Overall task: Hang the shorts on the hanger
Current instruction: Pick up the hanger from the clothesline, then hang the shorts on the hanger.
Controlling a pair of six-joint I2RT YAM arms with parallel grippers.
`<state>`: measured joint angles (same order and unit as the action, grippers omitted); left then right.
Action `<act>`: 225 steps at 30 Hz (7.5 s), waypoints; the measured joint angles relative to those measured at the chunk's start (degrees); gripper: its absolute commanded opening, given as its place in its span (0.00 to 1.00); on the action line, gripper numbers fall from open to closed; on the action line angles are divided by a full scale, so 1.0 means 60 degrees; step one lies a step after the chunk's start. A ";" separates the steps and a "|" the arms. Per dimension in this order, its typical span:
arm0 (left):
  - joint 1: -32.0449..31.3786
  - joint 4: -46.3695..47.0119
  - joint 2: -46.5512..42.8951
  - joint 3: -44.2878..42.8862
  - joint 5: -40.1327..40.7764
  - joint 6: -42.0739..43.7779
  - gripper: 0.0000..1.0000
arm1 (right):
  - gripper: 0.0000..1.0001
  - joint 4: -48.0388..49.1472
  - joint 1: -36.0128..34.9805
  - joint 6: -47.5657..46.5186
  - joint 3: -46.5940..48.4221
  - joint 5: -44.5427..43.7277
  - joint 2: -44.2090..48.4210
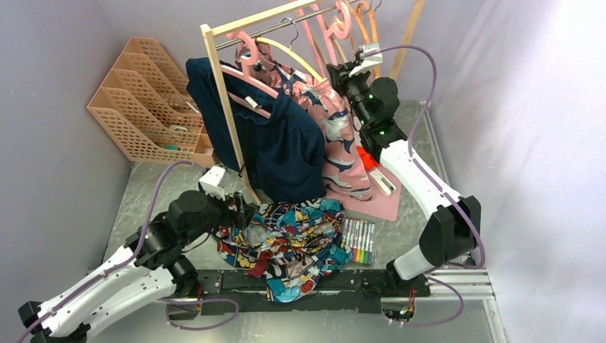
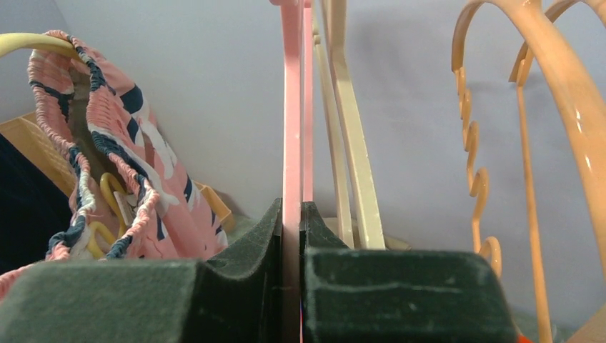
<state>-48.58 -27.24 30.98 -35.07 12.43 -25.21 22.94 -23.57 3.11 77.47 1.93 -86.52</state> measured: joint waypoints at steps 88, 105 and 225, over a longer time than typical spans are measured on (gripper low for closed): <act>-0.0004 -0.1107 -0.0186 -0.6550 -0.1333 0.1858 0.98 | 0.00 -1.0375 -0.2838 0.0310 -0.0215 0.6517 0.5016; -0.0004 -0.1118 0.0623 -0.3577 -0.6703 0.3683 0.94 | 0.00 -0.8980 -0.3785 0.0131 -0.4025 0.6590 0.6288; -0.0007 -0.3938 0.0688 -0.1377 -0.0754 -0.5147 0.81 | 0.00 -1.0298 -0.6196 0.2080 -0.3104 0.0208 0.8145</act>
<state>-48.62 -50.87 35.11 -43.33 7.90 -56.10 -38.85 -60.75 15.59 58.85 3.18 -37.65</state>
